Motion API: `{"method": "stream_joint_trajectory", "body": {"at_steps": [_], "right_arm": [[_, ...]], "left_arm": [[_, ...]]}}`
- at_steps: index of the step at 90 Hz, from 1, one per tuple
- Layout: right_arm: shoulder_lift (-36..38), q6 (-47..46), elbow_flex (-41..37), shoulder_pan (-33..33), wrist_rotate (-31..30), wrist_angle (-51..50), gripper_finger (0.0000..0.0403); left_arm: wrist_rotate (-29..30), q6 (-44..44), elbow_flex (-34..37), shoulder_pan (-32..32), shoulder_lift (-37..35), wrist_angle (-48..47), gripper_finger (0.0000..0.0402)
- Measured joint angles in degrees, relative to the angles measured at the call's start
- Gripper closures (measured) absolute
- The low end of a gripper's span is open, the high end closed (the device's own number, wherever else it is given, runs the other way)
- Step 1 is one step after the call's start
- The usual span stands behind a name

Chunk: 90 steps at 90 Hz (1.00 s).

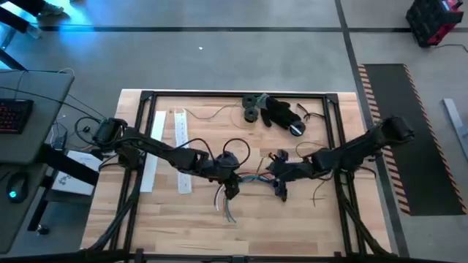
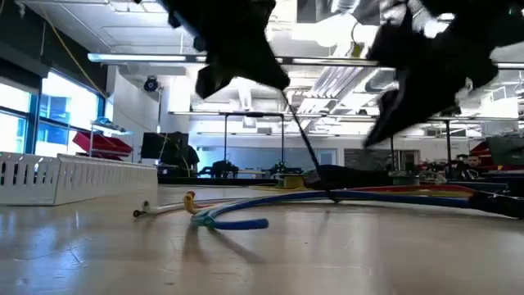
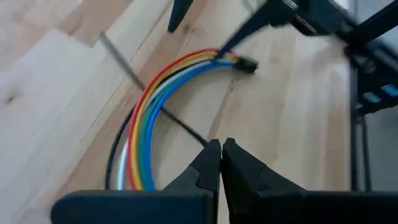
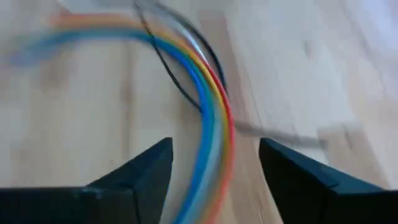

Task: Ziptie cables
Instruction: Wrap the cables together using a black zip tie

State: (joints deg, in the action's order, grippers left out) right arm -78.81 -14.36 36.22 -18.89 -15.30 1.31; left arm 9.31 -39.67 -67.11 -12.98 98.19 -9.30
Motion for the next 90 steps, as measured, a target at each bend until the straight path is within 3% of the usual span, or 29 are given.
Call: {"method": "stream_joint_trajectory", "body": {"at_steps": [23, 37, 64, 90], "right_arm": [[-5.8, 2.8, 0.0, -0.2, 0.5, 13.6, 0.0199], [-10.7, -1.2, -0.1, -0.1, -1.1, 21.4, 0.0228], [-12.8, -6.6, -0.1, 0.3, -3.9, 23.5, 0.0295], [-12.8, -7.8, 0.0, 1.7, -3.2, 24.6, 0.0397]], "left_arm": [[-0.1, 0.8, -0.5, 3.8, 0.2, 1.3, 0.0402], [-1.9, 0.9, -0.5, 5.0, 1.3, 4.0, 0.0402], [-3.2, 0.9, -0.5, 5.3, 2.9, 7.0, 0.0402], [-3.3, 0.9, -0.5, 5.3, 3.2, 9.6, 0.0402]]}}
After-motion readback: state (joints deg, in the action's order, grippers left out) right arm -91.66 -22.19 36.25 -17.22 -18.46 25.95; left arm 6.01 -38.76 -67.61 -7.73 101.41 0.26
